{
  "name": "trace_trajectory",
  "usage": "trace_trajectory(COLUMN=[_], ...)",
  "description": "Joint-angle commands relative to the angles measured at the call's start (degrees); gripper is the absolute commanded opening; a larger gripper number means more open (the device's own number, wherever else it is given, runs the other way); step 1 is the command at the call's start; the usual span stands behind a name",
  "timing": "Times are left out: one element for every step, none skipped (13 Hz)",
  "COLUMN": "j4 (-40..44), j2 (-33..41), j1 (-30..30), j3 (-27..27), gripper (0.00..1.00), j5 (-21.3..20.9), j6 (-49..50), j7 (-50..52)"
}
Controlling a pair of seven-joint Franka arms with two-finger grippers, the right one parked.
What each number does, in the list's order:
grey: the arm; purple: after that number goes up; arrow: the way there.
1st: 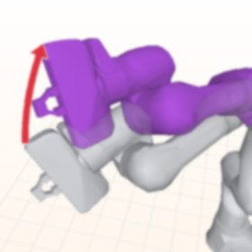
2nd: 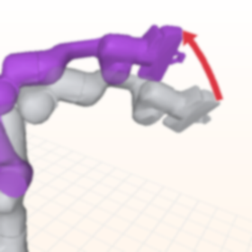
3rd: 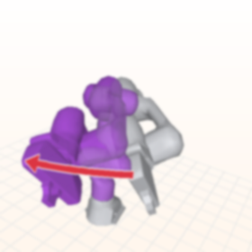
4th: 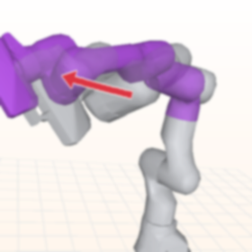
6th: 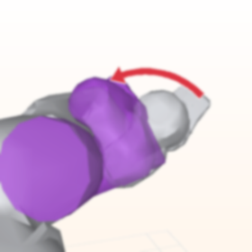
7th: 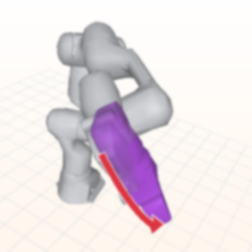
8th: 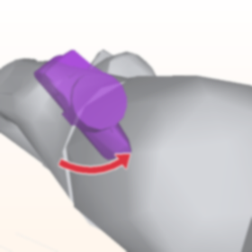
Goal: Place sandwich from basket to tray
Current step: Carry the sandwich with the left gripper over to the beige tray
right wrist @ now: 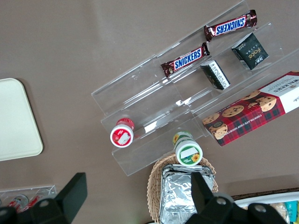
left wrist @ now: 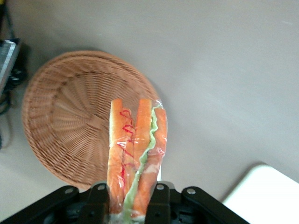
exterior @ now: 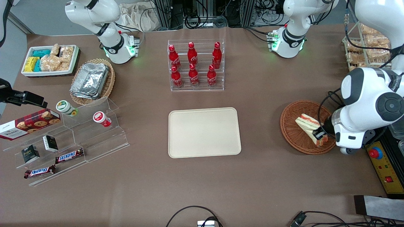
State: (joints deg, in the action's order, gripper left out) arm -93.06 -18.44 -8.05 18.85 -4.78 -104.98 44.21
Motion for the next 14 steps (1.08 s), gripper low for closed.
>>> trace_trajectory(j4=[6.4, 7.8, 10.2, 11.8, 11.8, 11.4, 11.2, 11.2, 11.1, 11.0, 10.1, 9.9, 9.9, 9.9], j2=[-4.8, -7.3, -10.7, -14.1, -16.5, -18.6, -20.9, -22.3, -23.4, -24.7, -25.4, -26.4, -26.8, -26.6], j1=[6.9, 10.7, 14.2, 17.2, 19.7, 21.1, 22.8, 24.8, 25.8, 26.4, 26.8, 26.9, 26.9, 27.1], j3=[0.8, 0.8, 0.8, 0.8, 0.8, 0.8, 0.8, 0.8, 0.7, 0.7, 0.7, 0.7, 0.8, 0.7], gripper=[0.00, 0.00, 0.00, 0.00, 0.00, 0.00, 0.00, 0.00, 0.00, 0.00, 0.00, 0.00, 0.37, 0.83], j5=[1.2, 0.7, 0.0, -0.7, -1.8, -2.2, -2.3, -2.6, -3.5, -5.5, -7.2, -7.8, -7.8, -8.0], j6=[1.7, 1.3, 0.6, -0.5, -3.4, -7.9, -10.7, -11.3, -11.3, -10.9, -10.9, -11.0, -11.0, -11.0], j7=[0.3, 0.1, -0.6, 0.3, 0.4, 0.4, 0.4, -0.3, -0.4, -0.5, -0.7, -1.2, -1.1, -1.1])
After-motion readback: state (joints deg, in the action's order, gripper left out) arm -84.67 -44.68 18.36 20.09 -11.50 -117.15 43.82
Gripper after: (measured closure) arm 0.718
